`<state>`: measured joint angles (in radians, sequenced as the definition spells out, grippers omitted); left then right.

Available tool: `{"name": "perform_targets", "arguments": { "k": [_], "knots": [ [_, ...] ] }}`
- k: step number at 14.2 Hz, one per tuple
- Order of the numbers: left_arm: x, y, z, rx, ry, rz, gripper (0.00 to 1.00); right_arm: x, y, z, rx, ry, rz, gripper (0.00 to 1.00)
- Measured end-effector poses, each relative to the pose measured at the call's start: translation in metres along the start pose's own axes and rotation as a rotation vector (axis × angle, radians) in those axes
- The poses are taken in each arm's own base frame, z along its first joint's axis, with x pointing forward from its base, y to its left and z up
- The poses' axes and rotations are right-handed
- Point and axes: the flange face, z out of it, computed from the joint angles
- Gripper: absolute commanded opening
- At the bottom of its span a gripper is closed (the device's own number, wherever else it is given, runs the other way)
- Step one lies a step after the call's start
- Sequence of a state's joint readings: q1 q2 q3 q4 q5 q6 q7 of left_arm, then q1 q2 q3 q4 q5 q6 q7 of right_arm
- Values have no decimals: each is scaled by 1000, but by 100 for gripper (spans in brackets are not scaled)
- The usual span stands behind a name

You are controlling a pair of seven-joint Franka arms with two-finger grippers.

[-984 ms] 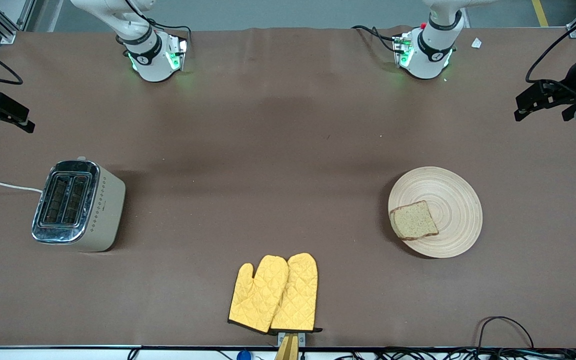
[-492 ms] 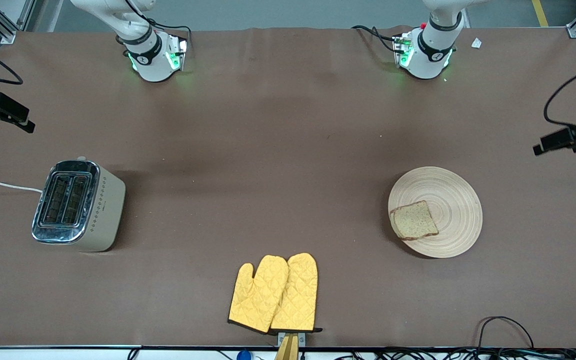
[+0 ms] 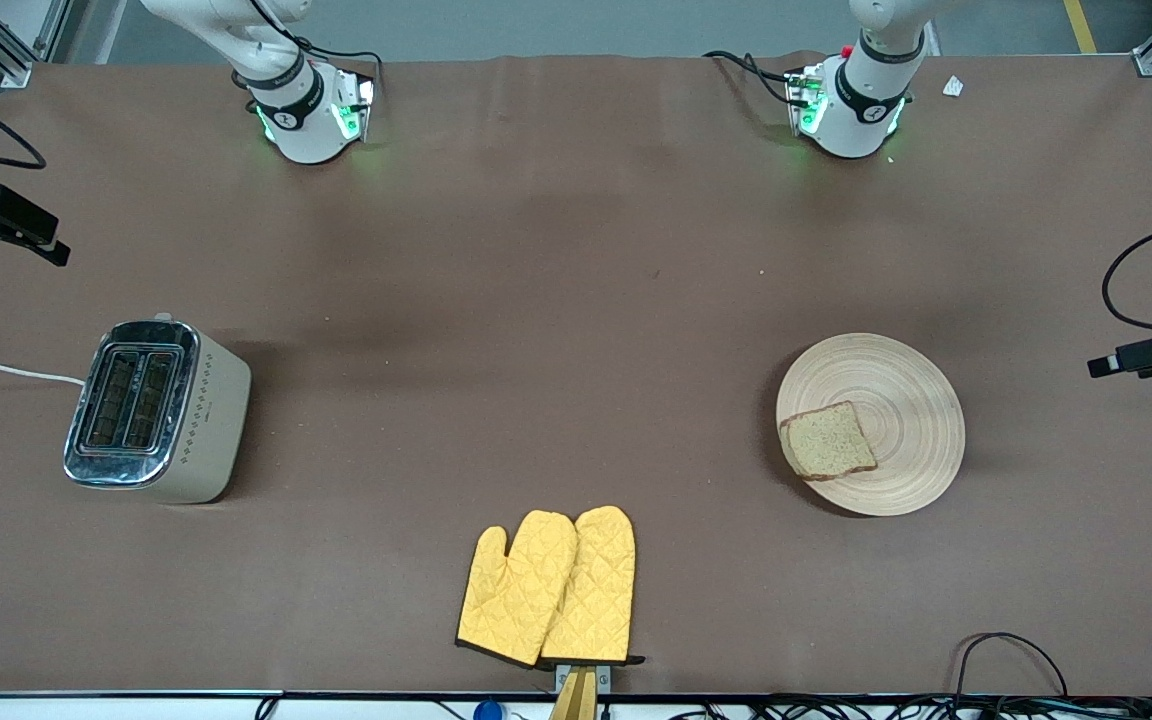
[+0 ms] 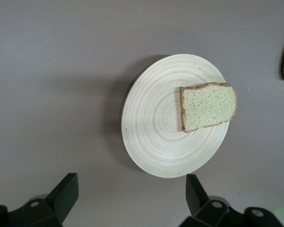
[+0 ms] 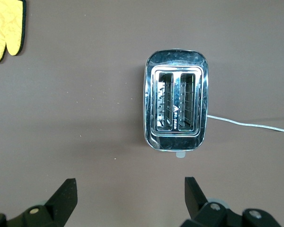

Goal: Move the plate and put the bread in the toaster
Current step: 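Reach the left gripper down to the wooden plate's rim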

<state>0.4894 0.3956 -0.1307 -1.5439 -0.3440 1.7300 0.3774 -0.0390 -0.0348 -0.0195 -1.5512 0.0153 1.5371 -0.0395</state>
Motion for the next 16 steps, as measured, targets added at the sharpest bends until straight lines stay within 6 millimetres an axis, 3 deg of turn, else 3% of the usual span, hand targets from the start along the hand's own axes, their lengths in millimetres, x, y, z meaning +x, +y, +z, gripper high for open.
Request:
{"name": "perform_targets", "arguments": {
  "k": [3,7,10,16],
  "knots": [
    [6,-53,48,-151,1,10,100,0,0,0,0,0,0,100],
    [12,-99,122,-337,18,55,94,0,0,0,0,0,0,100],
    [14,-112,163,-414,24,98,89,0,0,0,0,0,0,100],
    [12,-133,207,-517,62,132,75,0,0,0,0,0,0,100]
  ]
}}
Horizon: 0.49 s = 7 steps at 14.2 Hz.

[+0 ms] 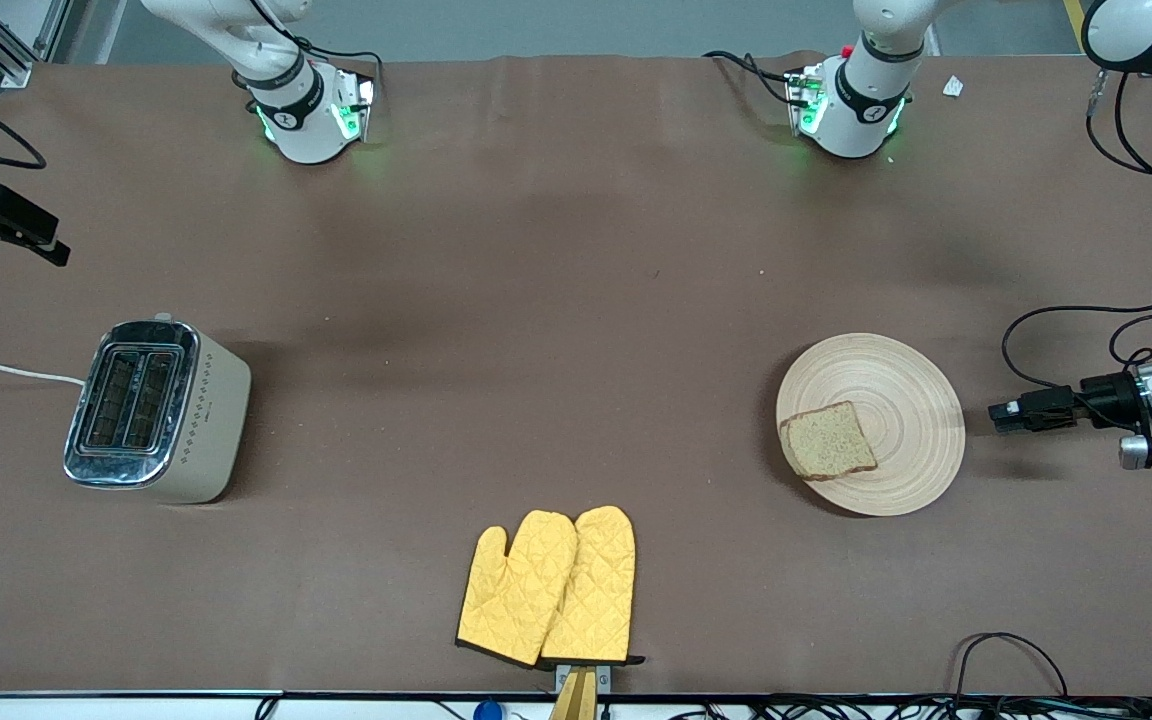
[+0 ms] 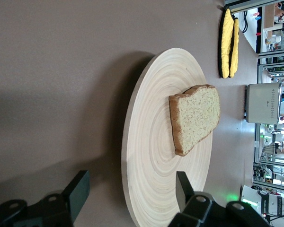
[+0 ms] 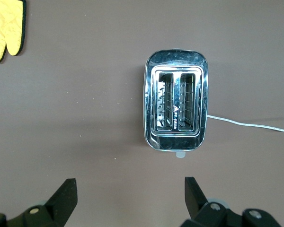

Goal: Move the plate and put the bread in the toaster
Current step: 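Reach the left gripper down to the wooden plate's rim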

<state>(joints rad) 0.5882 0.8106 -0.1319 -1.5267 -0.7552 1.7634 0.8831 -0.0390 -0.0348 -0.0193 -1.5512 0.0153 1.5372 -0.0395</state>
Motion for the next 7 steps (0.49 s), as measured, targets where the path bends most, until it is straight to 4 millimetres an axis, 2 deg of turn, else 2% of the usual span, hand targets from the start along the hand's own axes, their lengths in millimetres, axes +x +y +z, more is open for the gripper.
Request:
{"name": "perform_targets", "arguments": {
  "k": [7],
  "knots": [
    [-4,-16,18,-49,14,-36,63,0,0,0,0,0,0,100]
  ]
}}
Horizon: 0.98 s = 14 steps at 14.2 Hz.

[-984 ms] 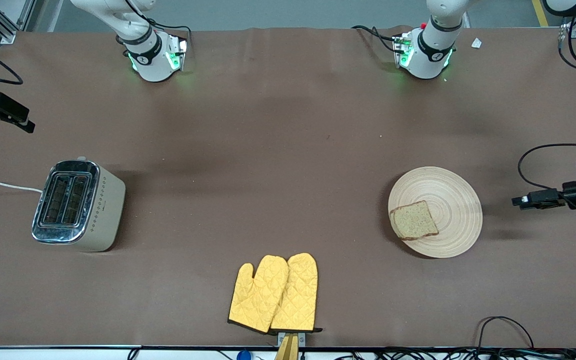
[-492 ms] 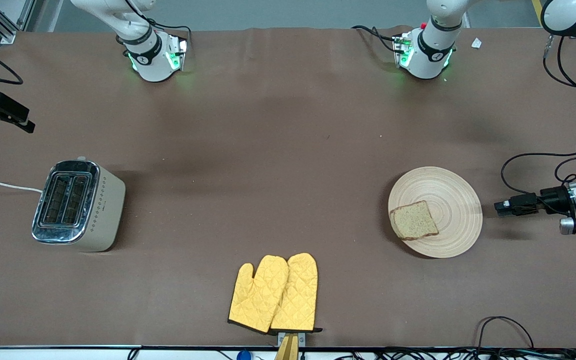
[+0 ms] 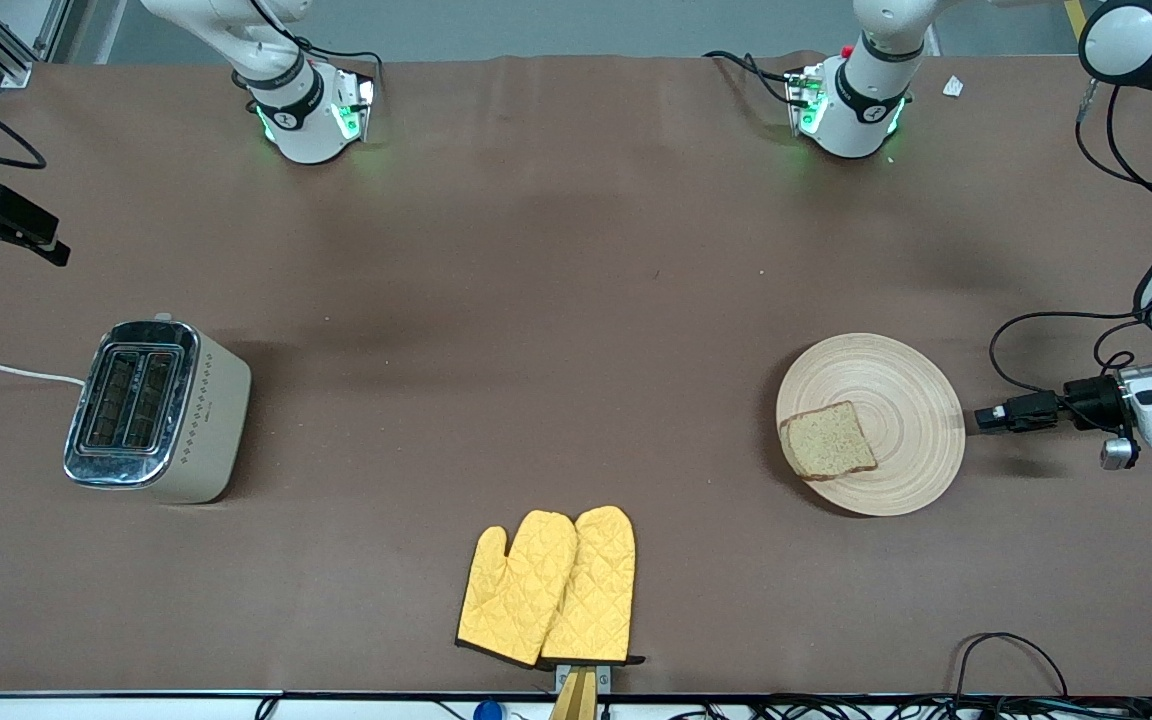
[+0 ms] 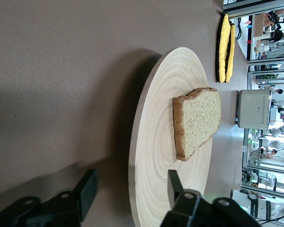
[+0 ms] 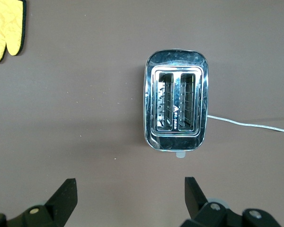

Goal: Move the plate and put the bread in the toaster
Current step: 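Reach the left gripper down to the wooden plate's rim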

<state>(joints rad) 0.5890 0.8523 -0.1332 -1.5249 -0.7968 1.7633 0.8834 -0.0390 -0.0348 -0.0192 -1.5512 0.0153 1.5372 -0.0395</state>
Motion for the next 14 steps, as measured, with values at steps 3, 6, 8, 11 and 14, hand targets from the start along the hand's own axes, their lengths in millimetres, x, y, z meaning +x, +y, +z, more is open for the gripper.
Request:
{"name": "perform_targets", "arguments": {
  "k": [3,6,8,11,14],
  "knots": [
    [0,-2,7,-8,-8,-2,57,0,0,0,0,0,0,100],
    [0,-4,16,-15,-19,-5,50,0,0,0,0,0,0,100],
    [-1,-6,21,-21,-24,-8,46,0,0,0,0,0,0,100],
    [-1,-6,23,-23,-27,-8,39,0,0,0,0,1,-1,100],
    [0,-5,28,-25,-34,-7,35,0,0,0,0,1,-1,100]
  ]
}}
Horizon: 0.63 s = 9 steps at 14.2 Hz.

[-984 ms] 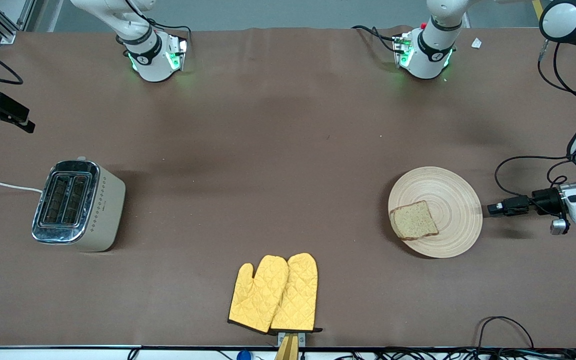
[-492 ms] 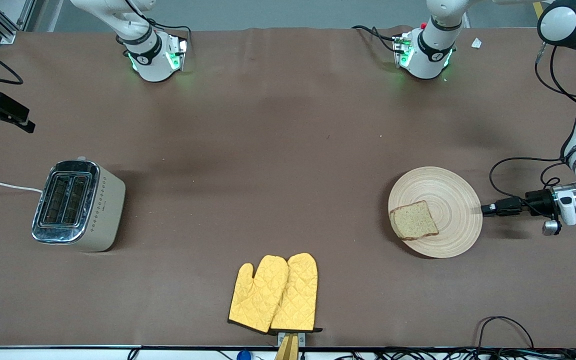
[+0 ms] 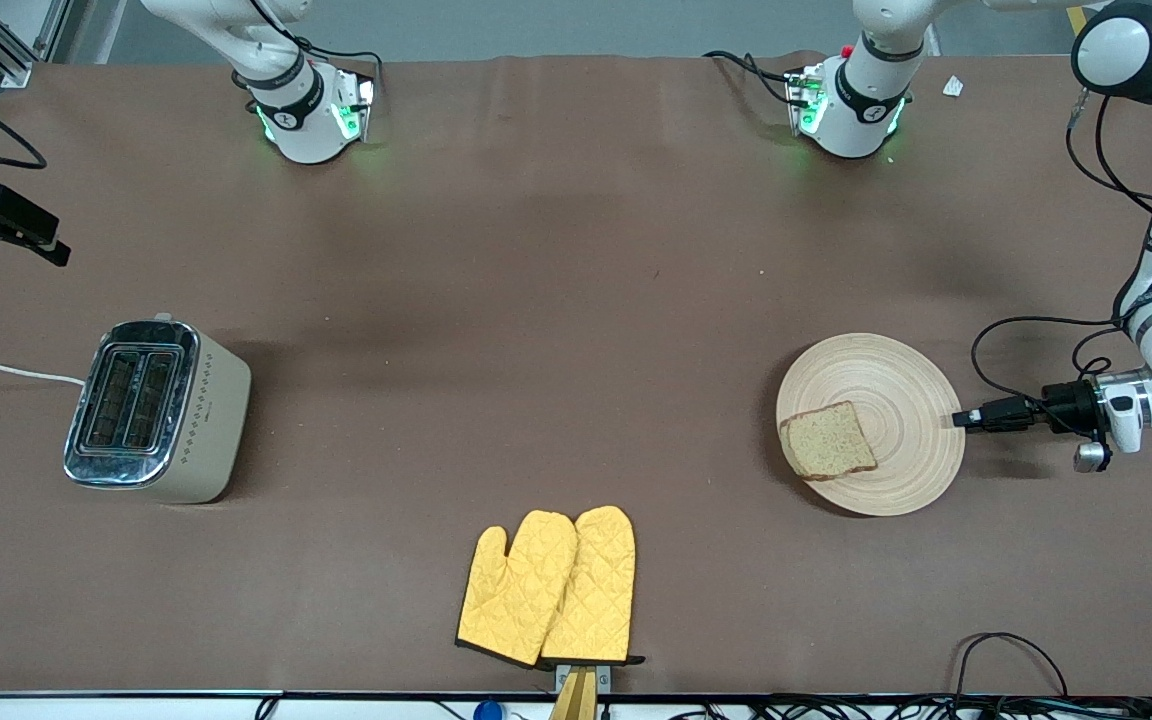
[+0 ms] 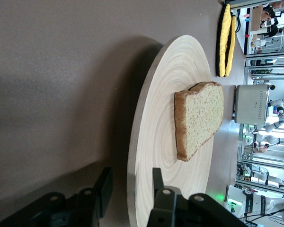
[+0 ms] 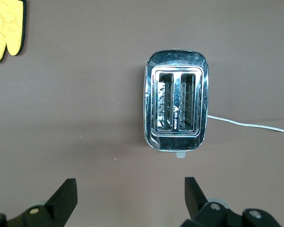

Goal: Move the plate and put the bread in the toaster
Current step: 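Reach the left gripper down to the wooden plate's rim, then slide the wooden plate with the left gripper toward the table middle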

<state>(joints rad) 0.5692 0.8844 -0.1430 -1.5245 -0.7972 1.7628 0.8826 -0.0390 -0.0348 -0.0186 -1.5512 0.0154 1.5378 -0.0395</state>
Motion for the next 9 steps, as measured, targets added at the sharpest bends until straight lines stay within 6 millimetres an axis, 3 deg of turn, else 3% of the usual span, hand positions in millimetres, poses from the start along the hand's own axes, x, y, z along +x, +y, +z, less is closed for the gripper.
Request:
{"name": "perform_targets", "arguments": {
  "k": [9],
  "knots": [
    [0,-3,9,-9,-11,-4,10,0,0,0,0,0,0,100]
  ]
}}
